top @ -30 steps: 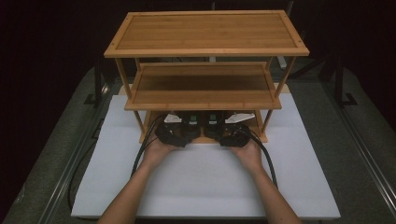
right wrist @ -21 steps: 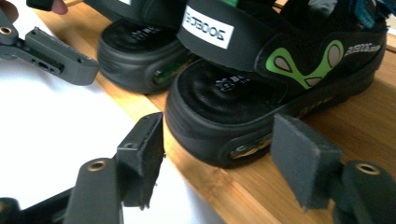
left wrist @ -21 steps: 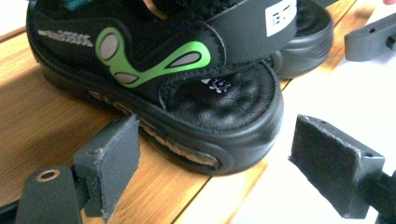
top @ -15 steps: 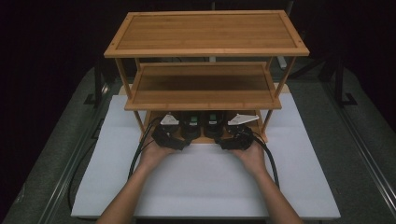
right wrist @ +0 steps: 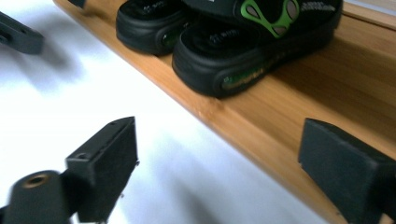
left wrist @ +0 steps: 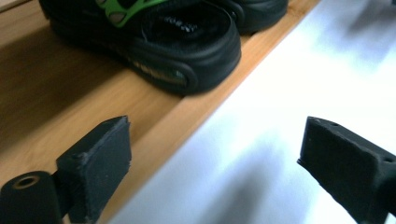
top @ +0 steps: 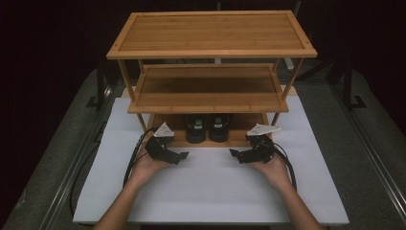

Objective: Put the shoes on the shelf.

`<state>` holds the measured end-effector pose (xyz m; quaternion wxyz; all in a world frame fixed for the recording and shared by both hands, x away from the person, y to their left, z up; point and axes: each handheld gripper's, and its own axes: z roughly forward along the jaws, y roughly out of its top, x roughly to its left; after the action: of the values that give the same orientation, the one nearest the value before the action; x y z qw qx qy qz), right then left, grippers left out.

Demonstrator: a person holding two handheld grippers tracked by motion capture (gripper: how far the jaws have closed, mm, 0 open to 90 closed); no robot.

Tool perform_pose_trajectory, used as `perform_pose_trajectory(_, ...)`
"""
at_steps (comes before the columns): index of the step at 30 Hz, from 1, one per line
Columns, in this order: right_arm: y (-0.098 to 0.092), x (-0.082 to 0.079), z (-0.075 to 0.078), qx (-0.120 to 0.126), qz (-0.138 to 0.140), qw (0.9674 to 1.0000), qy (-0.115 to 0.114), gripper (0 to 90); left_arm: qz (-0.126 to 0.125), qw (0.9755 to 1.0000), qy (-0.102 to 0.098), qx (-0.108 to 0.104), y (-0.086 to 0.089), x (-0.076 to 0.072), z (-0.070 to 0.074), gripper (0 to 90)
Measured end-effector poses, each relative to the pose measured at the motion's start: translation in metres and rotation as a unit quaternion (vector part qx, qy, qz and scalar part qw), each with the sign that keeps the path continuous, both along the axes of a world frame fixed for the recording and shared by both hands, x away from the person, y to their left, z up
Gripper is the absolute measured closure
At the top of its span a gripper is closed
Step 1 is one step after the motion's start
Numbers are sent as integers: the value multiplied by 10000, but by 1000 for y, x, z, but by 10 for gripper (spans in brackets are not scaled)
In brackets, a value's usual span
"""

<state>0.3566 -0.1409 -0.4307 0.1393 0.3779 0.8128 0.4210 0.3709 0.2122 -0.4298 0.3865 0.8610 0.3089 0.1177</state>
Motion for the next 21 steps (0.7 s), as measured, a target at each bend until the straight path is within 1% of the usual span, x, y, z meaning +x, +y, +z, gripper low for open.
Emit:
perform_pose_trajectory(3, -7, -9, 1, -20, -52, 10000, -17, 76, 23, 10000, -49, 4, 7, -10, 3, 75)
perform_pose_trajectory(5, -12, -15, 2, -64, -109, 9999, 0, 32, -1, 9999, -114, 39, 12, -17, 5, 75)
perform_pose_trajectory(7, -18, -22, 2, -93, -158, 9998, 21, 26, -2, 9999, -169, 17, 19, -26, 7, 75)
perform_pose_trajectory(9, -25, -28, 1, -48, -151, 9999, -16, 26, -2, 9998, -191, 37, 23, -32, 8, 75)
perform_pose_trajectory(12, -35, -40, 1, -52, -187, 9998, -44, 26, 38, 9998, -210, 27, 32, -44, 10, 74)
perform_pose_trajectory(14, -40, -46, 0, -54, -209, 9998, -47, 26, 49, 9998, -159, 55, 37, -49, 10, 31)
perform_pose_trajectory(15, -44, -49, 0, -65, -233, 9997, -58, 26, 31, 9998, -152, 101, 40, -52, 9, 27)
perform_pose_trajectory(17, -51, -57, -1, -83, -270, 9996, -58, 26, 75, 9998, -131, 91, 47, -59, 7, 27)
perform_pose_trajectory(21, -67, -72, -6, -95, -359, 9993, 26, 26, 160, 9998, -84, 119, 61, -74, 3, 20)
